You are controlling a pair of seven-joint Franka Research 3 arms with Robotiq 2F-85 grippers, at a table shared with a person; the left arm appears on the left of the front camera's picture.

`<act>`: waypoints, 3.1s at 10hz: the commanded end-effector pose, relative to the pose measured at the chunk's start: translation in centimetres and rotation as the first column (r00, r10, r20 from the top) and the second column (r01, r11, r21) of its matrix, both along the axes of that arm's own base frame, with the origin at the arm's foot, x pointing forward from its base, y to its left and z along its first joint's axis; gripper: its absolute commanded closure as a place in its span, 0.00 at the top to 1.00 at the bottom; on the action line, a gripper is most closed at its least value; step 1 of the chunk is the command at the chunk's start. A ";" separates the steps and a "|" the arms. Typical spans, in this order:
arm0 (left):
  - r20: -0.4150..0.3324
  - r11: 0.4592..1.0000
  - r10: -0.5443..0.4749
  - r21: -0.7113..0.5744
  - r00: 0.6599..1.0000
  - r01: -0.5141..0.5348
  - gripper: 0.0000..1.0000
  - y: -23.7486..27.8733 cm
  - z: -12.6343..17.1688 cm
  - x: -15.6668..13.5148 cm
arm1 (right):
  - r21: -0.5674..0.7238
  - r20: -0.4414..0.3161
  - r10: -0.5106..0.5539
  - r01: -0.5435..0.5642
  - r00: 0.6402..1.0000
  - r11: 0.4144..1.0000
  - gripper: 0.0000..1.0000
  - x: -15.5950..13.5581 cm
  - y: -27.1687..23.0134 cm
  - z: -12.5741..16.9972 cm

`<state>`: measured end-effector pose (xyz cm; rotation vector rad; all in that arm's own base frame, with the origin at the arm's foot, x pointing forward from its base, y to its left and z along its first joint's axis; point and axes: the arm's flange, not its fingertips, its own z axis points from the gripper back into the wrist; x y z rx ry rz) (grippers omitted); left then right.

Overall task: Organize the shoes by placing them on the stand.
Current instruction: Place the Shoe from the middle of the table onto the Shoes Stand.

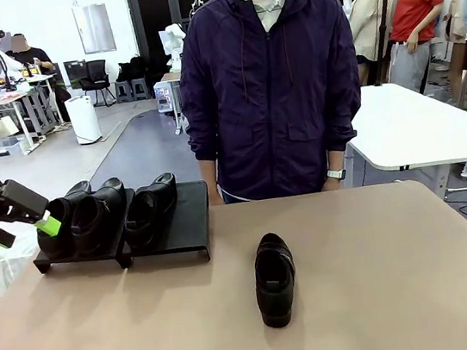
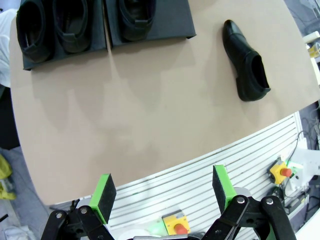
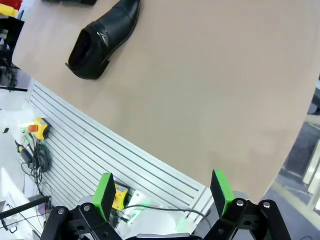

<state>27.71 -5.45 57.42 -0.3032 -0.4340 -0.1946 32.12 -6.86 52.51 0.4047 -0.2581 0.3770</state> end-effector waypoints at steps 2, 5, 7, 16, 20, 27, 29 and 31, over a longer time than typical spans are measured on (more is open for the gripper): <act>-0.090 0.998 -0.023 0.059 0.996 0.029 1.00 -5.2 -0.1 2.9 | -0.009 -0.015 -0.011 0.011 1.000 1.000 1.00 0.3 0.0 0.4; -0.227 0.967 -0.130 0.187 0.965 0.174 1.00 -21.6 -4.8 9.3 | -0.009 -0.015 -0.011 0.011 1.000 1.000 1.00 0.3 0.0 0.4; -0.262 0.945 -0.193 0.209 0.946 0.250 1.00 -30.2 -9.4 12.1 | -0.009 -0.015 -0.011 0.011 1.000 1.000 1.00 0.3 0.0 0.4; -0.255 0.967 0.046 0.254 0.966 0.021 1.00 -37.5 -19.3 16.2 | -0.009 -0.015 -0.011 0.011 1.000 1.000 1.00 0.3 0.0 0.4; -0.201 0.952 0.189 0.277 0.961 -0.129 1.00 -38.2 -22.5 17.1 | -0.009 -0.015 -0.011 0.011 1.000 1.000 1.00 0.3 0.0 0.4; -0.239 0.945 0.188 0.309 0.953 -0.109 0.00 -38.0 -23.6 17.4 | -0.009 -0.015 -0.011 0.011 1.000 1.000 1.00 0.3 0.0 0.4; -0.223 0.946 0.186 0.303 0.957 -0.113 0.00 -38.0 -23.7 17.5 | -0.009 -0.015 -0.011 0.011 1.000 1.000 1.00 0.3 0.0 0.4; -0.224 0.949 0.175 0.296 0.959 -0.104 0.00 -38.1 -23.7 17.5 | -0.009 -0.015 -0.011 0.011 1.000 1.000 1.00 0.3 0.0 0.4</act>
